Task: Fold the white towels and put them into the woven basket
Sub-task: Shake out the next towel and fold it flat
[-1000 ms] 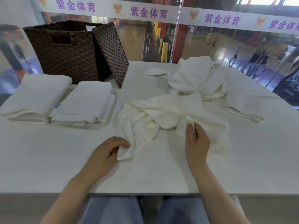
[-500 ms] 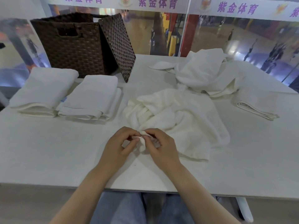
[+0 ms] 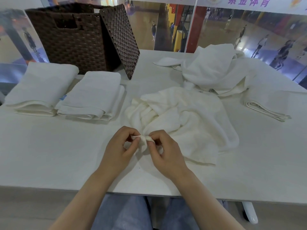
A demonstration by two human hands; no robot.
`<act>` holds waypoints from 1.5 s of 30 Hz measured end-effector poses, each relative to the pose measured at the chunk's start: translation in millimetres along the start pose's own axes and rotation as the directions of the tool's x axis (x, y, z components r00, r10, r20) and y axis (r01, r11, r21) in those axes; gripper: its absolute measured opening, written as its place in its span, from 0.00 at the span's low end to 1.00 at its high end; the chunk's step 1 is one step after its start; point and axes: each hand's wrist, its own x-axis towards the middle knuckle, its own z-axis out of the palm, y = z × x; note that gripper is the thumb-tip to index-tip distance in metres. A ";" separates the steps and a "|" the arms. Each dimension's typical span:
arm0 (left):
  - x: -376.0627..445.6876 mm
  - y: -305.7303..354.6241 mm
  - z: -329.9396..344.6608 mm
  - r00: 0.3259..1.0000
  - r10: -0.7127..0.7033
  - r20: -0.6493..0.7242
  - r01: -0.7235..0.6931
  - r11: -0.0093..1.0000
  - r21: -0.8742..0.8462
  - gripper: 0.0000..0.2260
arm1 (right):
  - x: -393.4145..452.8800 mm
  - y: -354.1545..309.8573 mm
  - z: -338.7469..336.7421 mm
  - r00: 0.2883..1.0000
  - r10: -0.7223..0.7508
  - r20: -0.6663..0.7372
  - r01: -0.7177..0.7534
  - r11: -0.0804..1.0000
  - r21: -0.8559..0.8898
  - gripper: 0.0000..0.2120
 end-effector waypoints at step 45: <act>146.5 -38.9 12.3 0.944 -0.174 0.279 0.045 0.910 0.412 0.07 | -1.2 26.8 -39.1 0.996 0.027 -0.079 -0.037 0.991 -0.128 0.09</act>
